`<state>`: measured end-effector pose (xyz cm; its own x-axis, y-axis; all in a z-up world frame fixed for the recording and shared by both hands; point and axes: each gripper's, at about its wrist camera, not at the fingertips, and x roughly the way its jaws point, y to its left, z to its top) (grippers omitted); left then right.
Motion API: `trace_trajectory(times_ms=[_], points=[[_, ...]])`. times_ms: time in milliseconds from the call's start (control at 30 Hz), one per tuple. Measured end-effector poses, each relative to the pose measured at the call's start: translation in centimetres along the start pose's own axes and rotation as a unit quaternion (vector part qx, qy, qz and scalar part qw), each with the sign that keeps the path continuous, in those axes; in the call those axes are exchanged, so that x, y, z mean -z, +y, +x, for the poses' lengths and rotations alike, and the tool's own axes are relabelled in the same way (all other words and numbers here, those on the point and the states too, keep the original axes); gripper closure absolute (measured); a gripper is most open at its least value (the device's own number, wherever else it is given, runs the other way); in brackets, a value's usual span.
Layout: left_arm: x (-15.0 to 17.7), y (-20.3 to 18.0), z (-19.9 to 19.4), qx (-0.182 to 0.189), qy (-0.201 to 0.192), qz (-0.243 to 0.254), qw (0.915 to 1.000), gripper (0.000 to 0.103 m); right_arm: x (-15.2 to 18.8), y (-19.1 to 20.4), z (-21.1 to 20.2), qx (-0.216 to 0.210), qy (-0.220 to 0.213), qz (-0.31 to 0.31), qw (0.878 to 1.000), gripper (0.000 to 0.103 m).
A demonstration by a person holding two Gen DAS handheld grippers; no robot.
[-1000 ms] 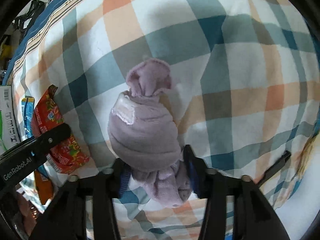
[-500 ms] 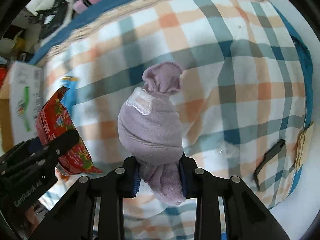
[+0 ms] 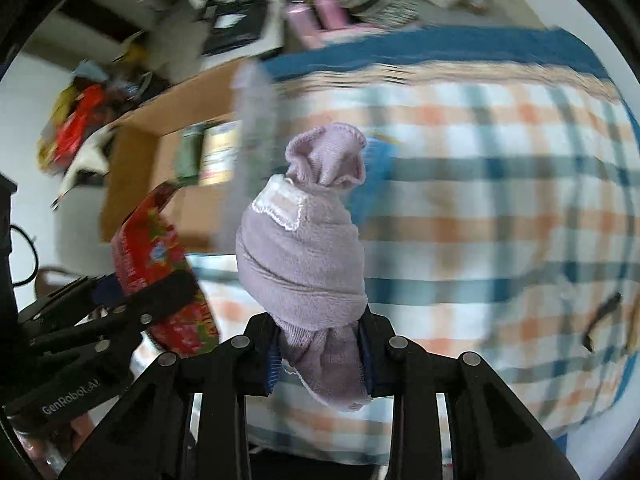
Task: Organize soft objects
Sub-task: 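Carry the red bag and sock into the box and release both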
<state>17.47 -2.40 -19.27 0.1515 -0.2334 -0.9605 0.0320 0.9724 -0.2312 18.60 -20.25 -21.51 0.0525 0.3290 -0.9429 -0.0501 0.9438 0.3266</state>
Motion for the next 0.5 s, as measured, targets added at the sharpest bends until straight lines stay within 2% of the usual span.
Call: trace_trajectory(times_ms=[267,400,500], points=[[-3.3,9.9,-3.9,-0.05,-0.051,-0.034,0.9968,0.056,-2.8,12.8,2.2,-0.026,-0.004,-0.053,0.998,0.071],[-6.5,14.9,-4.5,-0.081,-0.068,-0.043,0.9934,0.056,-4.9,17.0,3.9,-0.021,-0.009,-0.054,0.998,0.071],[-8.9,17.7,-3.7,-0.095,-0.066,-0.043,0.9923,0.056,-6.6,18.9,5.7,-0.013,-0.005,-0.043,0.999,0.071]])
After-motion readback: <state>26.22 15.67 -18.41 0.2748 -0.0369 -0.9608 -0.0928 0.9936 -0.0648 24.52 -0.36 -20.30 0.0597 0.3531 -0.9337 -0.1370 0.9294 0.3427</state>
